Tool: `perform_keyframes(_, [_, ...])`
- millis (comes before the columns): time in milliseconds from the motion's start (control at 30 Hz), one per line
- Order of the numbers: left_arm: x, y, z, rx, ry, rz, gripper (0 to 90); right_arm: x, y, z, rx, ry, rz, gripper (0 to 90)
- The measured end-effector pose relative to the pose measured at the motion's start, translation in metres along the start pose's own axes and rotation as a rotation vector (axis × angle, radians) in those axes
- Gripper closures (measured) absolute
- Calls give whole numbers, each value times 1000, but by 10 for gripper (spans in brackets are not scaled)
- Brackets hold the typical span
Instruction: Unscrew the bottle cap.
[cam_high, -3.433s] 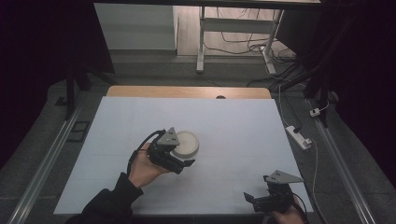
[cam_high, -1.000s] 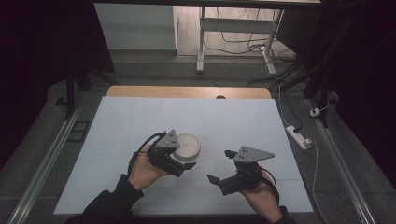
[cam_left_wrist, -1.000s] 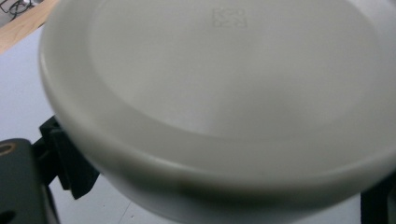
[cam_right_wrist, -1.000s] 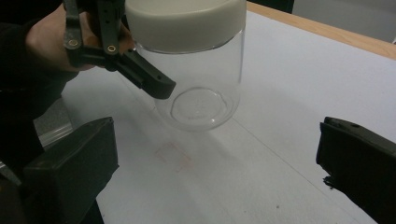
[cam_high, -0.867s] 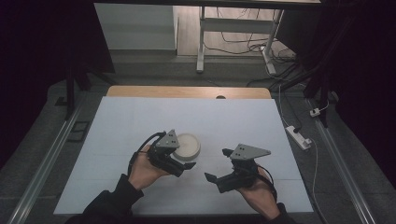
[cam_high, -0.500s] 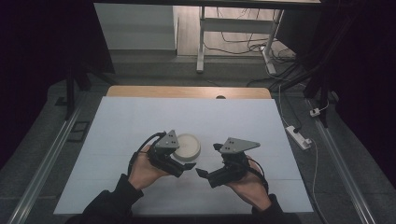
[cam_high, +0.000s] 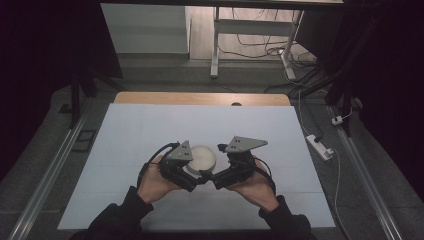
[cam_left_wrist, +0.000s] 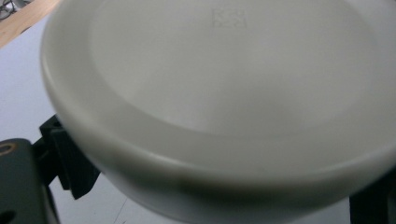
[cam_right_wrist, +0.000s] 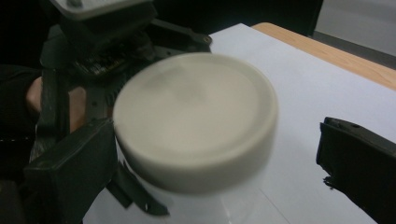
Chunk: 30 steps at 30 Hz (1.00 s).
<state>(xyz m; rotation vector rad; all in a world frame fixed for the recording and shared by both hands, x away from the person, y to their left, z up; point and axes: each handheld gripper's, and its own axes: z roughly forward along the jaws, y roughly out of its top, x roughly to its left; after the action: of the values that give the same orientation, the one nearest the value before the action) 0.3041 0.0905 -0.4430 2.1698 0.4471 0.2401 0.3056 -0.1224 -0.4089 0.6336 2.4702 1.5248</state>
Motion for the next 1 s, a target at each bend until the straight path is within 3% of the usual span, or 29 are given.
perform_keyframes(333, [-4,3,1,3,-43,38,71,2,1,17,12,68,-24,26])
perform_keyframes(567, [-2,1,1,-4,-112,56,71,6,2,14,4,85,-92,67])
perform_keyframes(833, [-3,1,-2,-8,-238,132,71,2,2,10,24,245,-141,69])
perform_keyframes(1000, [-8,1,0,-4,-332,191,71,0,1,7,47,381,-192,69])
